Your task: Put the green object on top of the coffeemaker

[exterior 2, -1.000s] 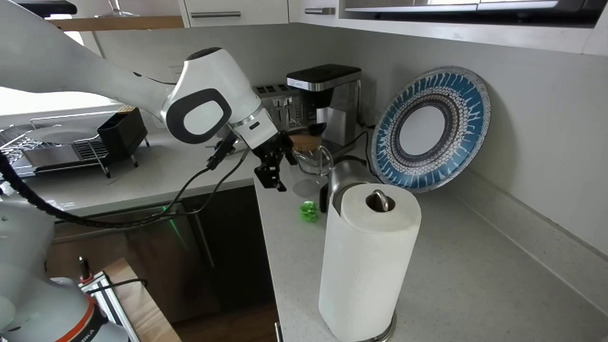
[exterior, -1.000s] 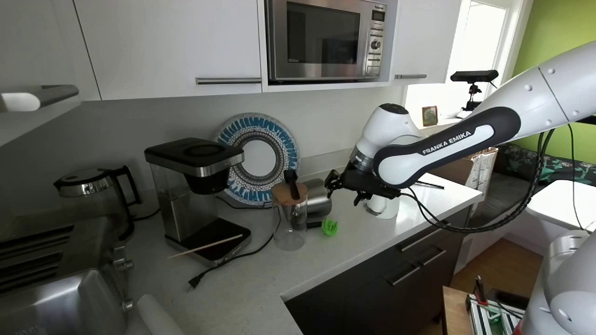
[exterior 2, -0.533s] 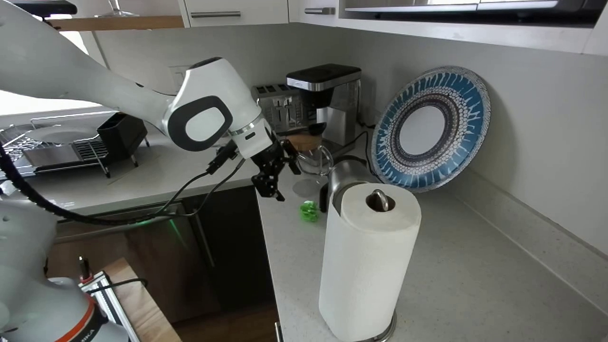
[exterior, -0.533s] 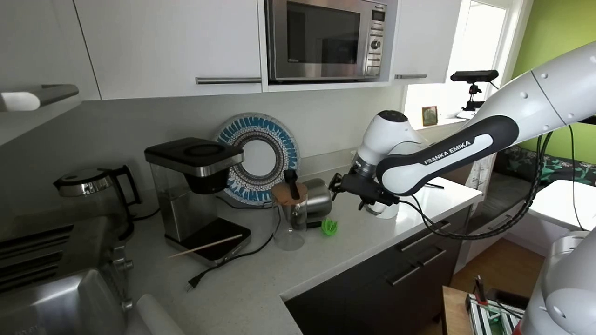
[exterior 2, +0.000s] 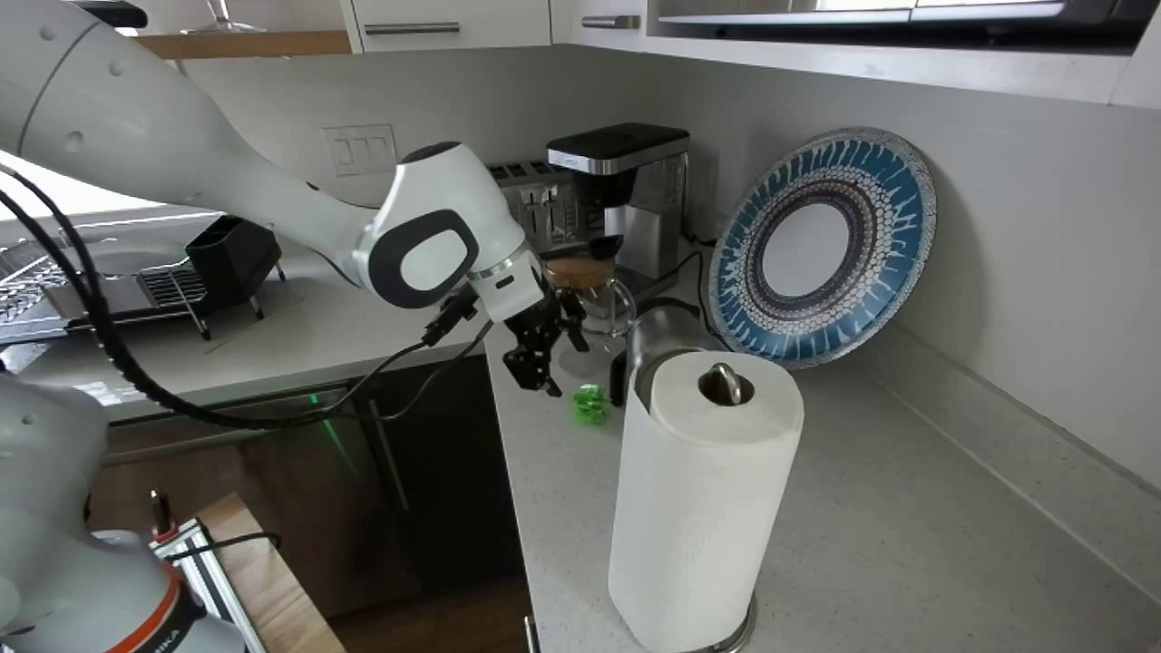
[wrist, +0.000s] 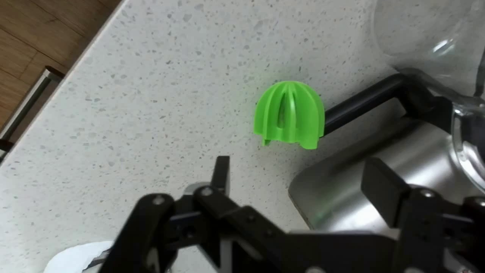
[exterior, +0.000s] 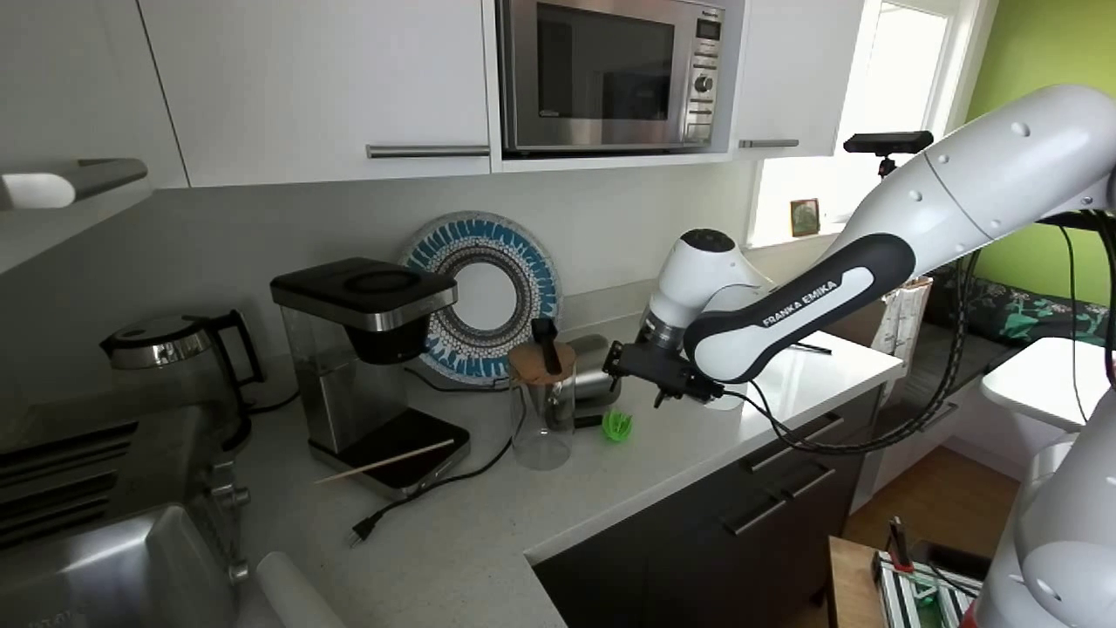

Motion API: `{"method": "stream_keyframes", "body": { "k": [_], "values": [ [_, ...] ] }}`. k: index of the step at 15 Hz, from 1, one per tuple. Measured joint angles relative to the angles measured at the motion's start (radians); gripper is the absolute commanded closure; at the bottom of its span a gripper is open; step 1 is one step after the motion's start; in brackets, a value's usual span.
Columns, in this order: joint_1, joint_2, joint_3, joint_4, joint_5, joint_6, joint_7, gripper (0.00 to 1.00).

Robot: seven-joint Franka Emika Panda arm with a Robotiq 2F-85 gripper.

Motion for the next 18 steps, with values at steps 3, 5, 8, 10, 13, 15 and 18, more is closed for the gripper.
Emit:
{"method": "stream_keyframes", "body": {
  "k": [3, 5, 8, 10, 13, 15, 18],
  "values": [
    [0.019, 0.058, -0.02, 0.038, -0.021, 0.016, 0.019, 0.65],
    [0.039, 0.085, -0.038, 0.057, -0.03, 0.016, 0.026, 0.82],
    [0.075, 0.11, -0.063, 0.066, -0.036, 0.016, 0.03, 0.95],
    [0.095, 0.119, -0.075, 0.066, -0.054, 0.016, 0.045, 0.96],
    [0.115, 0.122, -0.092, 0.062, -0.074, 0.016, 0.069, 0.76],
    [0.123, 0.122, -0.104, 0.061, -0.083, 0.016, 0.083, 0.74],
    [0.129, 0.122, -0.118, 0.06, -0.089, 0.016, 0.091, 0.72]
  ]
}}
